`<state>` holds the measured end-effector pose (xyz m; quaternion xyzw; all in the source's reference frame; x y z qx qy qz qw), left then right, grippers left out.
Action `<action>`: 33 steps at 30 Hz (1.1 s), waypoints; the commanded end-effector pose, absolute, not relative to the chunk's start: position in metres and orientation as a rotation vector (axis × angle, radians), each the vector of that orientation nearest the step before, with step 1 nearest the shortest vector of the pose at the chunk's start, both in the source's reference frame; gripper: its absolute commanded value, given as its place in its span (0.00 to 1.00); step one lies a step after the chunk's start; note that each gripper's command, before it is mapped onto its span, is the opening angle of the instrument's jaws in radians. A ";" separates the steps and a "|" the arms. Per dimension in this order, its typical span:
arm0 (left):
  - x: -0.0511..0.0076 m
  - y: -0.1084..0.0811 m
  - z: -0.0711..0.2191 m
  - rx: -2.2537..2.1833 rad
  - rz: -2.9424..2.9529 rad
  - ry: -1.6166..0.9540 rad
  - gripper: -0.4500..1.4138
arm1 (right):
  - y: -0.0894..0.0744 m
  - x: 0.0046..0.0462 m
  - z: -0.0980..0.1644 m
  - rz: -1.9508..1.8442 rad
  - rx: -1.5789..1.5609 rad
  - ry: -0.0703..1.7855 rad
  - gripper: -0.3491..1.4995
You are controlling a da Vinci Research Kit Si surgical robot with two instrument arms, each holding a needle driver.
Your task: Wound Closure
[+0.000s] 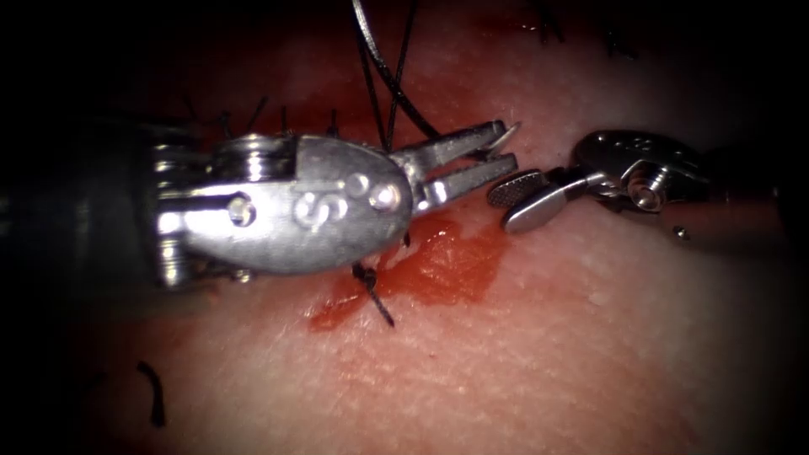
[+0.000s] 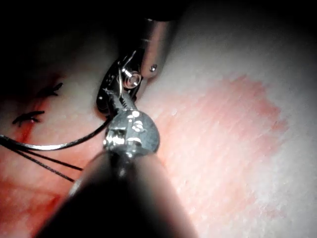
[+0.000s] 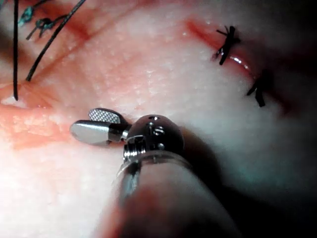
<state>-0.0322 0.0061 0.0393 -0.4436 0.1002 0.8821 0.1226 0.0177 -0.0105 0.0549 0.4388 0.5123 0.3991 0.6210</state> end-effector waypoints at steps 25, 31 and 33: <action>-0.0380 -0.001 0.046 -1.261 2.696 0.458 0.00 | -0.009 0.0240 0.049 1.189 1.353 1.076 0.88; -0.0379 -0.001 0.047 -1.259 2.708 0.450 0.00 | -0.009 0.0245 0.048 1.168 1.386 1.070 0.84; -0.0378 -0.001 0.047 -1.260 2.709 0.449 0.00 | -0.009 0.0244 0.048 1.167 1.387 1.070 0.84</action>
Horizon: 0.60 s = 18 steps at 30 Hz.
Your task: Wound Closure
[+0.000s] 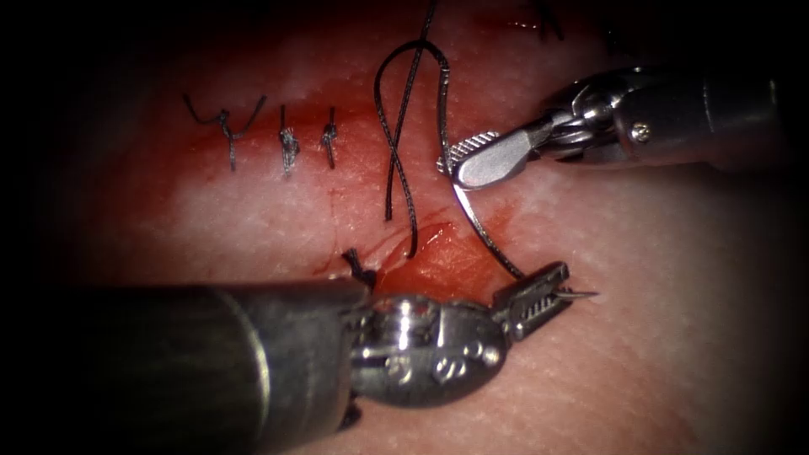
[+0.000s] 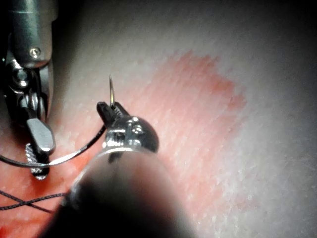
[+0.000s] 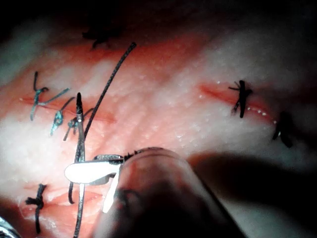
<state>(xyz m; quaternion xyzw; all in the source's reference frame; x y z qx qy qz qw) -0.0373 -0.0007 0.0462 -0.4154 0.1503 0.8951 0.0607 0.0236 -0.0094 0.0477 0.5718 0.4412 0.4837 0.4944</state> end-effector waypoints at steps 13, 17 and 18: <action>-0.0380 -0.001 0.046 -1.272 2.716 0.448 0.00 | -0.010 0.0256 0.048 1.132 1.410 1.069 0.75; -0.0380 -0.001 0.046 -1.282 2.725 0.452 0.00 | -0.010 0.0257 0.048 1.135 1.415 1.065 0.73; -0.0380 -0.001 0.046 -1.282 2.725 0.452 0.00 | -0.010 0.0257 0.048 1.131 1.412 1.069 0.69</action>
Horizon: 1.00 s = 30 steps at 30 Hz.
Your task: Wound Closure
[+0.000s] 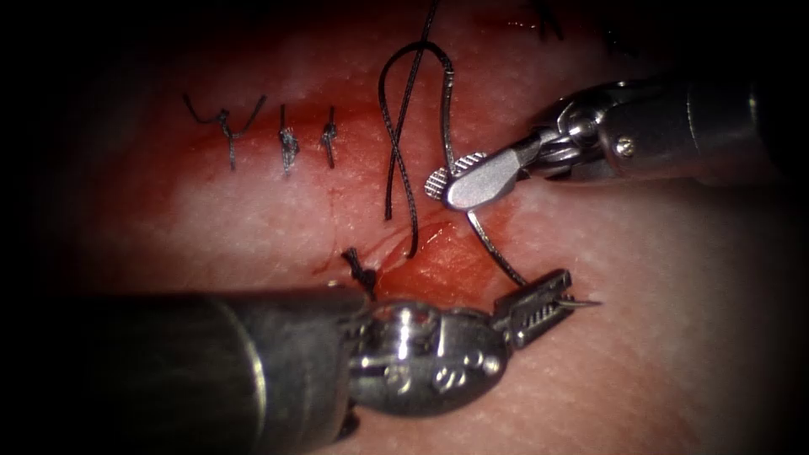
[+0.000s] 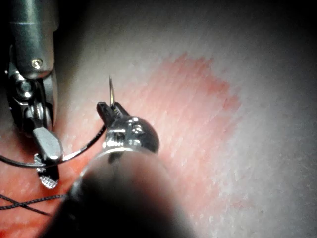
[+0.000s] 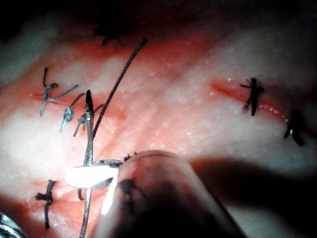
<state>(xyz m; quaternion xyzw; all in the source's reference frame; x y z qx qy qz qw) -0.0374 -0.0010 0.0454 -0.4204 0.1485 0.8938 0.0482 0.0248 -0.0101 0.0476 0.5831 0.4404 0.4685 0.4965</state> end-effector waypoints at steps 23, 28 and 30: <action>-0.0341 -0.002 0.043 -1.339 2.671 0.326 0.52 | -0.008 0.0264 0.049 0.848 1.017 1.366 0.00; -0.0302 -0.003 0.043 -1.297 2.675 0.107 0.10 | -0.007 0.0262 0.049 0.716 0.864 1.524 0.00; -0.0292 -0.003 0.043 -1.269 2.644 0.027 0.00 | -0.007 0.0264 0.049 0.669 0.818 1.567 0.00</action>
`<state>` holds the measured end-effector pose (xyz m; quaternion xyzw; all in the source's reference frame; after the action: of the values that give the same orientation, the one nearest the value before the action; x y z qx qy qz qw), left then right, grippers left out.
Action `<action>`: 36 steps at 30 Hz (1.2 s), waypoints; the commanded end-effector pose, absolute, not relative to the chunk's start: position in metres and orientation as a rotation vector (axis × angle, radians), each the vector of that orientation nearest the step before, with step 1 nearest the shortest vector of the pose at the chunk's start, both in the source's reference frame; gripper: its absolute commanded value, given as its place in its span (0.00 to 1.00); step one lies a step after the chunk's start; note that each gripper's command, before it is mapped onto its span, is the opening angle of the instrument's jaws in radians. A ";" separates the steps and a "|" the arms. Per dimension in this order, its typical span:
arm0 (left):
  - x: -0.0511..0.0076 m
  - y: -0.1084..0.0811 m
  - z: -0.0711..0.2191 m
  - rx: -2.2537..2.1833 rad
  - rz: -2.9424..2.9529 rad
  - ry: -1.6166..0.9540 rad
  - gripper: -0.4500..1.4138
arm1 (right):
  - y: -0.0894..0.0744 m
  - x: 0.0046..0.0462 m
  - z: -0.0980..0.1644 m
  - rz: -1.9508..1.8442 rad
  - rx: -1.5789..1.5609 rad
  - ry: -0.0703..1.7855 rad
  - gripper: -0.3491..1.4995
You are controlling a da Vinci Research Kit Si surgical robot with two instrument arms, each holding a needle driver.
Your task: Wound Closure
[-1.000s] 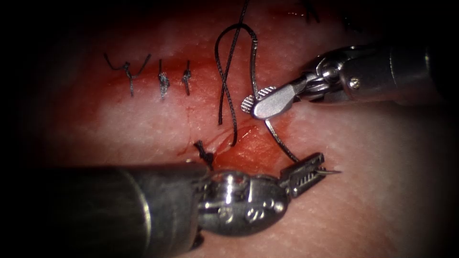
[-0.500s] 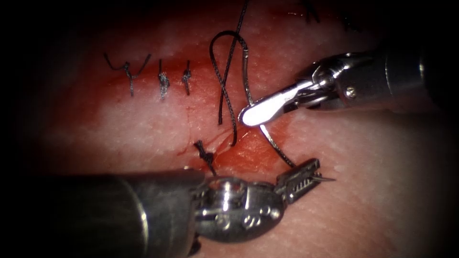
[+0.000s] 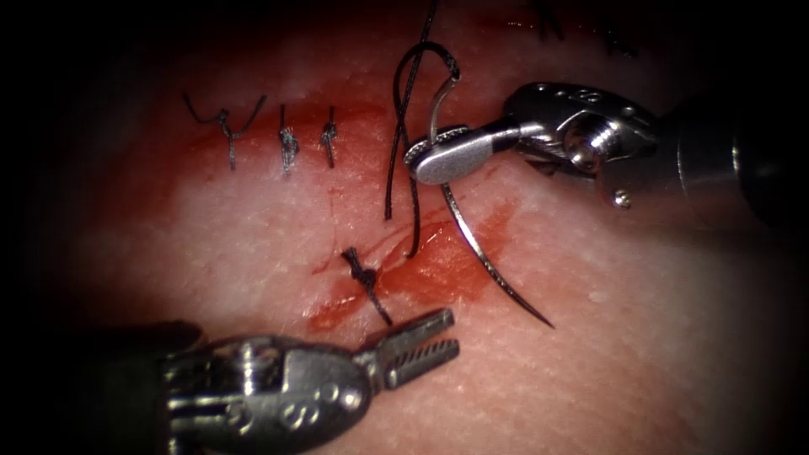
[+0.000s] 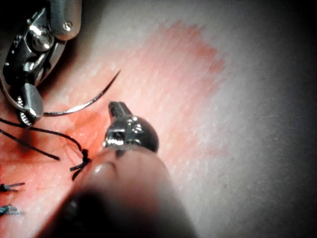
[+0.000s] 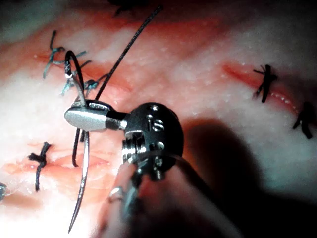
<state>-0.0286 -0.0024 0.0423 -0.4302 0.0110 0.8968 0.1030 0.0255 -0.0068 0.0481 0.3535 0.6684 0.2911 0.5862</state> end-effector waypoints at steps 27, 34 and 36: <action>-0.0303 0.001 0.051 -0.514 2.607 -0.216 0.00 | -0.006 0.0263 0.047 0.346 0.525 1.810 0.00; -0.0300 0.001 0.053 -0.458 2.585 -0.184 0.00 | -0.006 0.0268 0.047 0.284 0.415 1.846 0.00; -0.0299 0.001 0.053 -0.431 2.587 -0.180 0.00 | -0.006 0.0269 0.047 0.287 0.414 1.846 0.00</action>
<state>-0.0293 0.0016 0.0531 -0.1517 -0.0673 0.9530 0.2535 0.0260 -0.0063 0.0464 0.1773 0.7877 0.1221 0.5772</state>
